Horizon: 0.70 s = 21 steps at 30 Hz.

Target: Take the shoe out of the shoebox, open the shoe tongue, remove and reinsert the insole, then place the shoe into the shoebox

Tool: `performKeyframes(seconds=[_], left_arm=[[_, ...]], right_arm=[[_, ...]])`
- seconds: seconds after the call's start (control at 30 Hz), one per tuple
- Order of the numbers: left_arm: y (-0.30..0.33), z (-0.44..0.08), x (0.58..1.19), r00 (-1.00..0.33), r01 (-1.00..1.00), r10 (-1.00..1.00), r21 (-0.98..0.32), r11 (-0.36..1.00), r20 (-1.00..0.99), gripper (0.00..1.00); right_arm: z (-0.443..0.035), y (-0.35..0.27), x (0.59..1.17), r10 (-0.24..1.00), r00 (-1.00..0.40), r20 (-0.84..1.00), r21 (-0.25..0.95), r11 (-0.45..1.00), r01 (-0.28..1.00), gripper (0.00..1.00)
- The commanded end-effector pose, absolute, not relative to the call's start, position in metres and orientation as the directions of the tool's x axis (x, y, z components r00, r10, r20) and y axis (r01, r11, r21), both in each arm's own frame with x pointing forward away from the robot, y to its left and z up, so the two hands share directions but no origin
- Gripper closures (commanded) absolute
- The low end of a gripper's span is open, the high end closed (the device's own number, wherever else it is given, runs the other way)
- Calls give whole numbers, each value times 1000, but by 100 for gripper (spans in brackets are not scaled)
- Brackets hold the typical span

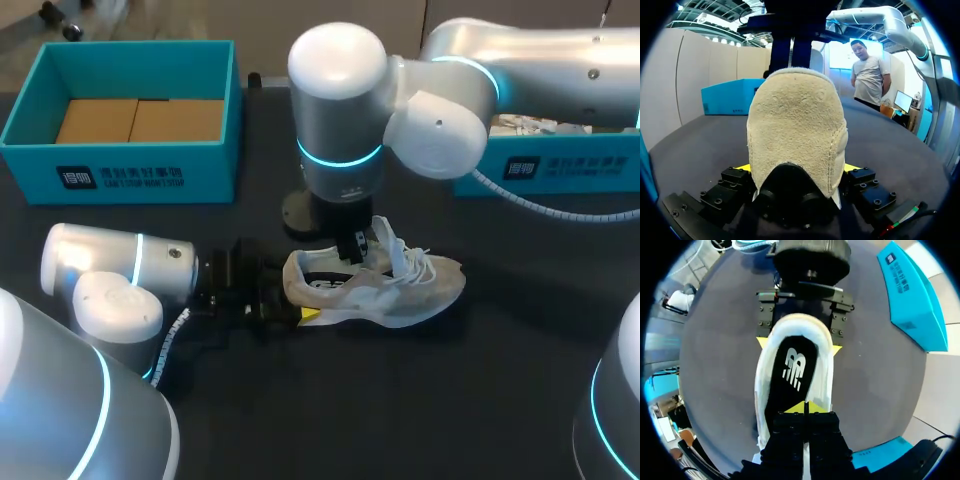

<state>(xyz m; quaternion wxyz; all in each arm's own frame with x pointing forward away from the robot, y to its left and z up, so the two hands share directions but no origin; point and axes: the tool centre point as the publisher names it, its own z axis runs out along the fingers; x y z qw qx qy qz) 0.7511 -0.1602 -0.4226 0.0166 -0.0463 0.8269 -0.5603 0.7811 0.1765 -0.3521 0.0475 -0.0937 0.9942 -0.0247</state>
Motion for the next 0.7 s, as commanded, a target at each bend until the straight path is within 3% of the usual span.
performKeyframes(seconds=[0.03, 0.57, 0.6, 0.63, 0.7], left_arm=[[-160, -424, 750, -995, -58, -95, -927, 371, 24, 100], [-160, -424, 750, -995, -58, -95, -927, 371, 24, 100], [-160, -424, 750, -995, -58, -95, -927, 371, 24, 100], [-160, -424, 750, -995, -58, -95, -927, 371, 24, 100], [-160, -424, 750, -995, -58, -95, -927, 371, 24, 100]], right_arm=[[-365, 173, 778, -183, -981, -72, -47, 983, -179, 100], [-381, 160, 770, -123, -991, -46, -67, 991, -119, 100], [-381, 160, 771, -122, -991, -47, -66, 991, -119, 97], [-381, 161, 772, -123, -991, -48, -64, 991, -119, 80], [-382, 163, 774, -124, -991, -48, -61, 991, -121, 71]])
